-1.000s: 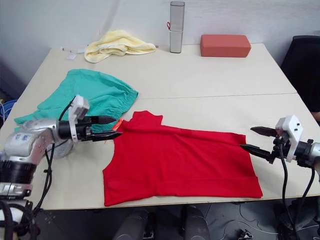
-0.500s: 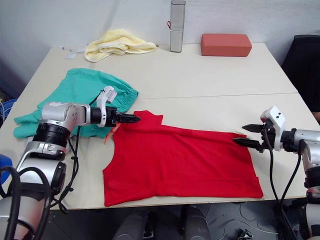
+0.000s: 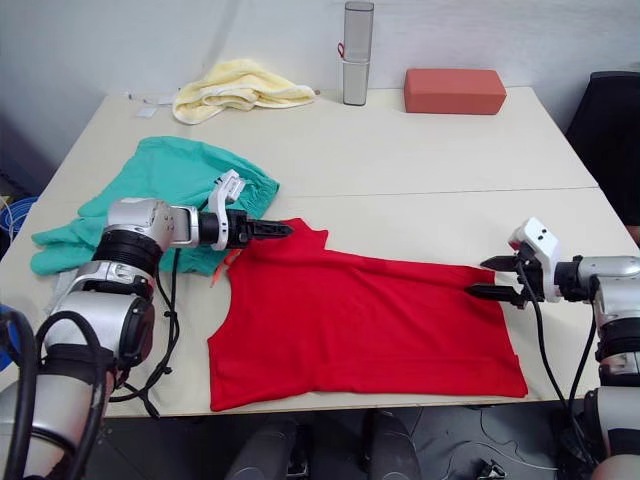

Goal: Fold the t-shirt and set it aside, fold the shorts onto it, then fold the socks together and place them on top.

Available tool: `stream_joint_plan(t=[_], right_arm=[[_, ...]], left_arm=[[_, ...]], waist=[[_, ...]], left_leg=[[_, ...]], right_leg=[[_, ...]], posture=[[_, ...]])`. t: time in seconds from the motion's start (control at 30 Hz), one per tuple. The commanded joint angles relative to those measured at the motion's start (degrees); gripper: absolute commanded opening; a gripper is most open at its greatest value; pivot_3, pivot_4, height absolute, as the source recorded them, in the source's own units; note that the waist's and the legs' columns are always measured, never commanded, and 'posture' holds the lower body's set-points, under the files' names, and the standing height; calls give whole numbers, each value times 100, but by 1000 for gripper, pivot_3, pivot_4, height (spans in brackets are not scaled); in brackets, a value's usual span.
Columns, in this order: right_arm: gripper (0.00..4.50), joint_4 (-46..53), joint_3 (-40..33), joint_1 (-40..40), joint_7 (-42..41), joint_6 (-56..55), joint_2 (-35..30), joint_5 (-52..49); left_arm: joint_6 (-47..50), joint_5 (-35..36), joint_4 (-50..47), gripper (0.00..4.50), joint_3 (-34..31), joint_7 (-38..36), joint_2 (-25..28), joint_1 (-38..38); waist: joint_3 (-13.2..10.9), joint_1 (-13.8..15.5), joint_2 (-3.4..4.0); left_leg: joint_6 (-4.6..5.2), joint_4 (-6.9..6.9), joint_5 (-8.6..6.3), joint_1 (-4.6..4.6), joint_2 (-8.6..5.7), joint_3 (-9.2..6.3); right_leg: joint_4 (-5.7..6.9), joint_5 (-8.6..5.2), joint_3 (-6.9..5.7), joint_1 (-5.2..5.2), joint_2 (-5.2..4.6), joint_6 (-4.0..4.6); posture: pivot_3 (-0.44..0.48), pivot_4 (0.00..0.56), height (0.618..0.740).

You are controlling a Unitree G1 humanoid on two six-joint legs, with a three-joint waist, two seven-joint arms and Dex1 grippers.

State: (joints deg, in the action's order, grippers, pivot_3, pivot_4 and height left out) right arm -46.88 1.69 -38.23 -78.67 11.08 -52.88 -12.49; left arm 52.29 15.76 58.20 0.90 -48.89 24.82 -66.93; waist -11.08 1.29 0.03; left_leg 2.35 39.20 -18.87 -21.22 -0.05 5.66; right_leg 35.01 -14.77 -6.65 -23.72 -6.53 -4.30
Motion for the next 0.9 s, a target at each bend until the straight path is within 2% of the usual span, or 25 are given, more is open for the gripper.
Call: stream_joint_plan(t=[0.03,0.33,0.4,0.43,0.57,0.67,0.9], right_arm=[[3104,15,-258,-114,-84,-115,11,-76],[8,123,-447,-13,-47,-412,111,-91],[0,185,-479,43,-53,-482,112,-105],[0,215,-489,74,-52,-542,108,-108],[0,433,-583,277,-45,-836,82,-150],[0,628,-799,495,72,-1382,145,-209],[0,882,-1112,932,240,-2379,287,-285]], left_arm=[[-127,-123,208,3570,-55,35,-148,-14],[-853,-77,242,797,-526,324,-293,238],[-1145,-33,95,153,-630,275,-293,367],[-1266,-5,27,28,-684,240,-296,420],[-2042,95,-601,28,-773,-254,-267,840],[-3276,-108,-1083,28,-736,-345,-194,1353],[-4600,-58,-1594,28,-796,-702,-103,1931]], waist=[[0,-4,0],[0,-40,0],[0,-44,0],[0,-43,0],[0,-49,0],[0,-68,0],[0,-78,0]], left_leg=[[0,0,0,0,0,0],[-3,-1,-1,-1,2,0],[-3,-2,0,-2,2,0],[-3,-2,-1,-2,2,0],[-4,-2,-1,-2,3,0],[-7,-3,-3,0,3,2],[-7,-3,-3,0,5,1]], right_leg=[[0,0,0,0,0,0],[-1,1,0,-3,0,-1],[-1,1,0,-3,0,-1],[-1,1,-1,-3,-1,-1],[-1,1,0,-3,-1,-1],[-2,1,3,-4,-1,-1],[-5,1,2,-3,-2,-1]], posture=[[0,150,740],[0,150,740],[0,150,740],[0,150,740],[0,150,740],[0,150,740],[0,150,740]])
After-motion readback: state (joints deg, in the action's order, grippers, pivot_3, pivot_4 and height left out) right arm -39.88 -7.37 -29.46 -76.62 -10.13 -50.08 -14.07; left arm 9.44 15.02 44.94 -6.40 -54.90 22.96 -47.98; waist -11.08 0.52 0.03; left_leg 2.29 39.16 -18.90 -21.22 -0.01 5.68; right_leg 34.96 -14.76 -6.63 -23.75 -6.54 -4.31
